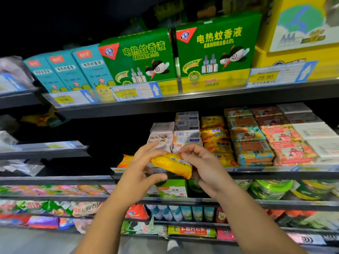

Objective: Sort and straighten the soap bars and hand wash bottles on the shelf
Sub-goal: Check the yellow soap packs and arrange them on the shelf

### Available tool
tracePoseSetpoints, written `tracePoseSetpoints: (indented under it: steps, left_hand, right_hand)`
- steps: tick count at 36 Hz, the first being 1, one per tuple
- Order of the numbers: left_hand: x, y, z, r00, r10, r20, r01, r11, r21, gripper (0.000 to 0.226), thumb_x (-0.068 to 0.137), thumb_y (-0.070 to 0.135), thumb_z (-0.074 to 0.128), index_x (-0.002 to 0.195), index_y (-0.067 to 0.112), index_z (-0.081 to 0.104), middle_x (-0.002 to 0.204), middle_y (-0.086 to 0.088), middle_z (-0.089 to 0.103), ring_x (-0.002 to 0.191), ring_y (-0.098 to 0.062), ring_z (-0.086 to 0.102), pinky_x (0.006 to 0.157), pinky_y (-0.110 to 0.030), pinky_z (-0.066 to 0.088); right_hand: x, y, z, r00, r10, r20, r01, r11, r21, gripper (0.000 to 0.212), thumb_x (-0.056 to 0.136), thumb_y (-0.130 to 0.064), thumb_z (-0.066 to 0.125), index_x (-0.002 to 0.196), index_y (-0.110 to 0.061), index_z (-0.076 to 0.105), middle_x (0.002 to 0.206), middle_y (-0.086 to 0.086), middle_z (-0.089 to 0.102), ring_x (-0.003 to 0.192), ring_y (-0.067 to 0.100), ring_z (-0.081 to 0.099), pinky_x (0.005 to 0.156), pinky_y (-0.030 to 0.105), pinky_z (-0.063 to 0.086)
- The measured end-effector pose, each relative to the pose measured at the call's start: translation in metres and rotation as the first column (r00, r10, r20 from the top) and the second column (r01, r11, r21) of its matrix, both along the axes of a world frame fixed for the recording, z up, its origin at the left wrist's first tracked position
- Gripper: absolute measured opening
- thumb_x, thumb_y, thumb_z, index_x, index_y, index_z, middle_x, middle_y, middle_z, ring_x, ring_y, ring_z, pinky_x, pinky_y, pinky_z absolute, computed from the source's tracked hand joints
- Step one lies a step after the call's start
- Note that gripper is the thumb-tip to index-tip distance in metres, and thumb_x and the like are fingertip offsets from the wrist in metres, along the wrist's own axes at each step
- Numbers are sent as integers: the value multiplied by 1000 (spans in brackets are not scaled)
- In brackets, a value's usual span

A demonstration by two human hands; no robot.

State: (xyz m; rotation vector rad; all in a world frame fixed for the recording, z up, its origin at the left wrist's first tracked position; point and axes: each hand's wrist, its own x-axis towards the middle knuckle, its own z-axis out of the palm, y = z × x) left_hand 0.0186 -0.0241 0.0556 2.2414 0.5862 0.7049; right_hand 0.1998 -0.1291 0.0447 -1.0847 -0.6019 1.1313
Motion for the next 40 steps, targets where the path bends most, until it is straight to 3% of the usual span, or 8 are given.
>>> tracePoseSetpoints:
  steps: [7,10,13,19,26,29,34,40]
  left_hand:
    - [6,-1,3,977,128,171,-93,976,-197,28,86,37,76,109,25,67,112,9,70,107,-11,66,86,-26,54]
    - [10,-13,3,940,196,278,-52,891,-451,26,86,24,71,106,9,64,98,2,75,93,-13,71,77,-24,55]
    - [14,-21,-4,919,256,300,-79,865,-495,31,85,23,69,113,13,60,99,6,74,94,-13,71,75,-25,57]
    - [3,-20,-9,940,114,321,30,911,-412,79,78,11,80,140,34,38,135,19,53,121,-6,59,81,-28,57]
    - [-12,-6,-16,982,136,130,-150,983,107,37,80,23,81,111,37,65,142,10,47,131,2,43,100,-8,34]
    - [-12,-10,-13,956,208,204,-193,977,-93,32,81,44,73,109,30,66,118,18,64,113,-2,59,92,-14,45]
    - [-3,-28,-1,911,287,297,-100,850,-517,22,82,25,73,96,10,65,86,0,75,83,-15,72,72,-26,56]
    - [-5,-23,-11,925,192,329,29,825,-564,67,77,17,79,133,40,50,132,7,60,97,-23,65,79,-39,57]
  right_hand:
    - [-7,-12,3,984,137,-115,-137,991,9,47,85,-50,54,115,-16,67,104,9,74,91,24,70,80,37,56]
    - [-8,-15,7,974,165,154,-161,986,-38,13,93,-35,62,103,-34,70,108,-12,75,103,8,69,89,22,55]
    - [-9,-9,6,969,75,237,-72,997,-22,29,92,-14,70,119,-23,66,115,-2,73,106,13,69,96,36,56]
    - [-9,-3,2,966,-12,257,15,1000,-8,22,94,-13,68,106,-31,67,124,0,62,107,21,67,88,46,59]
    - [-9,-7,4,982,186,-28,-184,981,61,34,86,-27,70,114,-7,64,102,14,66,80,19,66,66,26,56]
    - [-6,-11,5,947,320,-15,-318,944,82,55,76,-33,86,123,-14,65,111,12,67,93,27,69,76,30,58]
    - [-9,-7,11,948,198,250,-193,980,-45,23,88,-14,72,111,-13,68,106,2,76,99,20,72,86,33,58]
    - [-9,-5,13,981,98,165,-91,995,-49,26,95,-2,63,114,-19,63,108,1,71,94,21,69,61,26,54]
